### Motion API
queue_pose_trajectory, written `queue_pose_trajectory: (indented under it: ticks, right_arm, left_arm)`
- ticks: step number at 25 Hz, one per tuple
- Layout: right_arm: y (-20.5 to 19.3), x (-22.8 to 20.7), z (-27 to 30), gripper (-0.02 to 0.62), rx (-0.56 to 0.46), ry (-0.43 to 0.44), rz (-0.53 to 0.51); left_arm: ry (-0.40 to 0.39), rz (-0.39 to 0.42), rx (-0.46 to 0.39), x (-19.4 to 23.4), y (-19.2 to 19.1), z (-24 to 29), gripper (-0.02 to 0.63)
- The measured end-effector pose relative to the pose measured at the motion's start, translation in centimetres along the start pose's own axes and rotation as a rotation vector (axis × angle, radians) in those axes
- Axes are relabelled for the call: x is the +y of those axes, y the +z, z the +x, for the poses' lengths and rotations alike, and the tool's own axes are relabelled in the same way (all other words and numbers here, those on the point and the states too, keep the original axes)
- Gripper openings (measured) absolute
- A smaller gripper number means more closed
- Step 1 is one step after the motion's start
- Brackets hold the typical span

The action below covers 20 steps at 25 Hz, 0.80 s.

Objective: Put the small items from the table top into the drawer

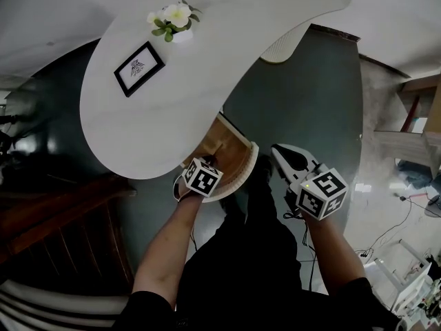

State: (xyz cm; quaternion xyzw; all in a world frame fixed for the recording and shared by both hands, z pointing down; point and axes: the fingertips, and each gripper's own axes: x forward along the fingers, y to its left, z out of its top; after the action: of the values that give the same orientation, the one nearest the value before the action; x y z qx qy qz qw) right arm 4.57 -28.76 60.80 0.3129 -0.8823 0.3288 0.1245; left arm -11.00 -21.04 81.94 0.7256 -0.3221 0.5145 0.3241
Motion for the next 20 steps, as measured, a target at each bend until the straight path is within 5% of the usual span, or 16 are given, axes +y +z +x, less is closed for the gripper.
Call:
queue_pose_trajectory:
  ticks: [20]
  right_arm:
    - [-0.8, -2.4, -0.3, -0.006, 0.007, -0.021, 0.022]
  left_arm:
    - [-0.039, 0.087, 0.137, 0.0, -0.2, 4.4, 0.046]
